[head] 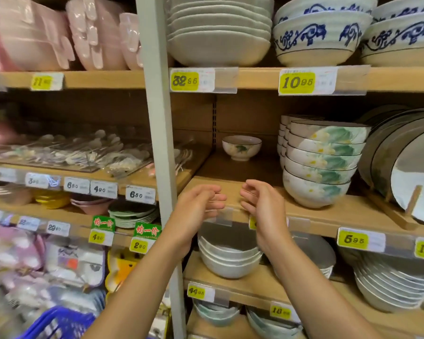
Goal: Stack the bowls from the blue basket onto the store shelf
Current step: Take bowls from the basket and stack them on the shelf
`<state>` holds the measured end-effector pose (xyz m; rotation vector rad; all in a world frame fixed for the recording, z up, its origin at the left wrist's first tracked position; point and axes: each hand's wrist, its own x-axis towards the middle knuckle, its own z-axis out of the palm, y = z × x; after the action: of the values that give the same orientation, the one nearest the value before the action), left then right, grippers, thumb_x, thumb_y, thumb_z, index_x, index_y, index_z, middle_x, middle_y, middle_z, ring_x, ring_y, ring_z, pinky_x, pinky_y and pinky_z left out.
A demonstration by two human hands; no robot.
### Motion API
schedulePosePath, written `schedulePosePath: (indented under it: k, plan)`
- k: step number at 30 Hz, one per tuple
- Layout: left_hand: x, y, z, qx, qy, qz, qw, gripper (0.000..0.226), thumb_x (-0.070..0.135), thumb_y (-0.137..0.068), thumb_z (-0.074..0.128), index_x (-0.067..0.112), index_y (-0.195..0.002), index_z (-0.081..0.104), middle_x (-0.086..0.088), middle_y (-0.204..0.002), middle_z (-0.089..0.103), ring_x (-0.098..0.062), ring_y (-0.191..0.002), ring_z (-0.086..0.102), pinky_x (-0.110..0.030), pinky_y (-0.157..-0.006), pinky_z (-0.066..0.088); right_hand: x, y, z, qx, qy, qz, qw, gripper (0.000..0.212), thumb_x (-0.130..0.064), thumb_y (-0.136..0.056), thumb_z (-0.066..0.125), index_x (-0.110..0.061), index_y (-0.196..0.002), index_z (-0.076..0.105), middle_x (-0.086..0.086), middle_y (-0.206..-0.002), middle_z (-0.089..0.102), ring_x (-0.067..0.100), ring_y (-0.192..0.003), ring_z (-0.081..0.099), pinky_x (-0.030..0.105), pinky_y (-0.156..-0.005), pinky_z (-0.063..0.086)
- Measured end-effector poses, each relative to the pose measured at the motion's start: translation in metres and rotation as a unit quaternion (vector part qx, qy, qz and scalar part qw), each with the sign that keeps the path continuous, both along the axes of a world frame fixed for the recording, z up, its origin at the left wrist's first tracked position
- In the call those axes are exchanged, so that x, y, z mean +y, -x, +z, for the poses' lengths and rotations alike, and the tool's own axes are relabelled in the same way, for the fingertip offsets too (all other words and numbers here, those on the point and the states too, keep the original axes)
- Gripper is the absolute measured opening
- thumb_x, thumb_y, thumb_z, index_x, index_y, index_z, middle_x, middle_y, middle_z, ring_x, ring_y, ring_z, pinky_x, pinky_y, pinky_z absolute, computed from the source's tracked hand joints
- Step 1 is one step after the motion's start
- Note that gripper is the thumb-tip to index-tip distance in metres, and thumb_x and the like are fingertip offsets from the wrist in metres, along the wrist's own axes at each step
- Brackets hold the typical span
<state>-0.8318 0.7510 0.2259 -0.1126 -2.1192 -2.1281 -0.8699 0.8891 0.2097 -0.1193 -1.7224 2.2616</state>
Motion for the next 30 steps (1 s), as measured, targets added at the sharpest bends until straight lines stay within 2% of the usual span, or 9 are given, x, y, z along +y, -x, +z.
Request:
schedulePosePath:
  k: [5,9,16,19,21,24,25,27,30]
  plan:
    - [-0.033,-0.069,-0.034,-0.023,-0.053,0.07,0.996,0.027,0.005,-0.097,0.042,0.012,-0.098,0.068,-0.007,-0.091,0.077,-0.019,-0.085,0.072,-0.026,-0.075,0.056,-0.02,-0.05,-0.034,-0.017,0.03,0.082,0.996,0.027,-0.012,-0.097,0.043,-0.013,-0.092,0.07,0.002,-0.092,0.075,0.014,-0.091,0.072,0.029,-0.079,0.056]
    - [-0.077,-0.117,-0.065,-0.046,-0.057,0.146,0.987,0.029,0.001,-0.094,0.039,0.009,-0.095,0.067,-0.006,-0.085,0.076,-0.018,-0.079,0.072,-0.028,-0.073,0.055,-0.058,-0.083,-0.07,-0.064,0.038,0.154,0.985,0.027,-0.011,-0.096,0.043,-0.011,-0.086,0.069,0.009,-0.084,0.076,0.018,-0.08,0.073,0.023,-0.067,0.057]
    - [-0.171,-0.171,-0.131,-0.135,-0.041,0.231,0.963,0.024,0.007,-0.096,0.042,0.01,-0.095,0.065,0.001,-0.077,0.074,-0.011,-0.067,0.068,-0.026,-0.066,0.049,-0.149,-0.12,-0.153,-0.196,-0.054,0.278,0.939,0.023,-0.013,-0.097,0.043,-0.008,-0.088,0.064,0.009,-0.078,0.07,0.013,-0.064,0.067,0.019,-0.053,0.051]
    - [-0.211,-0.175,-0.163,-0.184,-0.046,0.254,0.948,0.018,0.014,-0.096,0.049,0.009,-0.093,0.066,-0.003,-0.081,0.072,-0.017,-0.072,0.064,-0.028,-0.068,0.046,-0.189,-0.126,-0.188,-0.25,-0.101,0.295,0.917,0.022,-0.01,-0.097,0.043,-0.01,-0.086,0.062,0.01,-0.081,0.065,0.017,-0.066,0.06,0.026,-0.06,0.045]
    - [-0.241,-0.174,-0.185,-0.219,-0.036,0.248,0.943,0.017,0.016,-0.096,0.051,0.009,-0.093,0.066,-0.005,-0.082,0.071,-0.018,-0.073,0.063,-0.029,-0.068,0.044,-0.217,-0.126,-0.215,-0.29,-0.145,0.304,0.896,0.019,-0.01,-0.097,0.045,-0.005,-0.093,0.062,0.011,-0.08,0.061,0.017,-0.064,0.054,0.026,-0.058,0.041]
    - [-0.282,-0.166,-0.212,-0.258,-0.018,0.228,0.939,0.017,0.015,-0.097,0.049,0.009,-0.091,0.064,-0.007,-0.084,0.067,-0.019,-0.071,0.058,-0.026,-0.062,0.044,-0.246,-0.118,-0.254,-0.356,-0.169,0.302,0.868,0.029,-0.004,-0.097,0.043,0.018,-0.111,0.054,0.011,-0.064,0.043,0.013,-0.048,0.041,0.016,-0.042,0.031]
    - [-0.295,-0.162,-0.222,-0.271,-0.005,0.216,0.938,0.018,0.015,-0.098,0.048,0.008,-0.094,0.064,-0.009,-0.086,0.067,-0.019,-0.072,0.058,-0.026,-0.063,0.045,-0.255,-0.115,-0.267,-0.375,-0.178,0.303,0.858,0.029,-0.004,-0.097,0.041,0.015,-0.115,0.054,0.009,-0.062,0.037,0.014,-0.047,0.036,0.015,-0.039,0.027]
    - [-0.315,-0.153,-0.24,-0.299,0.021,0.188,0.935,0.02,0.016,-0.099,0.047,0.006,-0.1,0.063,-0.011,-0.091,0.066,-0.021,-0.076,0.058,-0.03,-0.069,0.044,-0.265,-0.114,-0.293,-0.408,-0.22,0.305,0.832,0.024,-0.008,-0.098,0.04,0.002,-0.114,0.055,0.011,-0.065,0.038,0.018,-0.055,0.035,0.021,-0.046,0.028]
    - [-0.335,-0.137,-0.271,-0.338,0.046,0.143,0.929,0.019,0.017,-0.1,0.046,0.008,-0.093,0.061,-0.01,-0.09,0.065,-0.022,-0.078,0.058,-0.031,-0.071,0.042,-0.27,-0.115,-0.335,-0.44,-0.267,0.231,0.826,0.016,-0.01,-0.096,0.042,-0.006,-0.083,0.05,0.016,-0.082,0.045,0.022,-0.071,0.041,0.034,-0.066,0.029]
